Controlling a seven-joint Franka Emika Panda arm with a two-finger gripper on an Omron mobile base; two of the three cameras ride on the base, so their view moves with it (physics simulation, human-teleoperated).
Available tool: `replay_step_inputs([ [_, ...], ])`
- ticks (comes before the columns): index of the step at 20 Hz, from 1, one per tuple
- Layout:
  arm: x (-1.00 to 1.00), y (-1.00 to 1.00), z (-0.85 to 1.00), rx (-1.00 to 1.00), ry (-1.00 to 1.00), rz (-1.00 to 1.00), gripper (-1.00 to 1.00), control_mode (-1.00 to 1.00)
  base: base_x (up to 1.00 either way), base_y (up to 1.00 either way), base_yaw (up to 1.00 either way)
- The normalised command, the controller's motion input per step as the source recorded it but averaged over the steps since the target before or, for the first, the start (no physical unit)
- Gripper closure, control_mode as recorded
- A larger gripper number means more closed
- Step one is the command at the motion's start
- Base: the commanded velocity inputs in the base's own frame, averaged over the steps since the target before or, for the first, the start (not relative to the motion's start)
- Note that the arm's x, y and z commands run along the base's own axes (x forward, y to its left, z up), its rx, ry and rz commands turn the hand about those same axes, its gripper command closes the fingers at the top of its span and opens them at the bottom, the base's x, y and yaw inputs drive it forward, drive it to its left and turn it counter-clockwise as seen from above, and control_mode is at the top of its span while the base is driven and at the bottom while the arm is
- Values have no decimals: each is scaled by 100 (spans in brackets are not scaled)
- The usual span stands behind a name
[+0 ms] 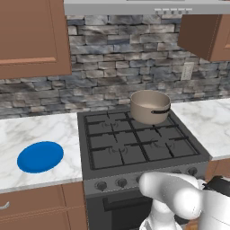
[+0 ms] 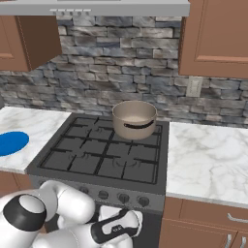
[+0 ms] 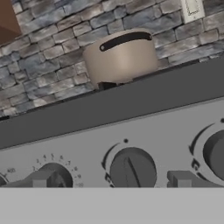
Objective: Retrieve the frozen meat and place it in the pot on a burner. Then turn the burner on.
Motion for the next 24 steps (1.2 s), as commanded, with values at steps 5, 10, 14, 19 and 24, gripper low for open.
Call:
replay_step_inputs([
  [5, 1, -10, 0, 2, 0, -11, -100, -100, 0, 0, 0],
  [10, 0, 0, 0, 0, 1, -11, -100, -100, 0, 0, 0],
  [14, 1, 0, 0, 0, 6, -5, -100, -100, 0, 0, 0],
  [19, 4, 0, 0, 0, 0, 0, -100, -100, 0, 0, 0],
  [24, 8, 1, 0, 0, 0, 0, -100, -100, 0, 0, 0],
])
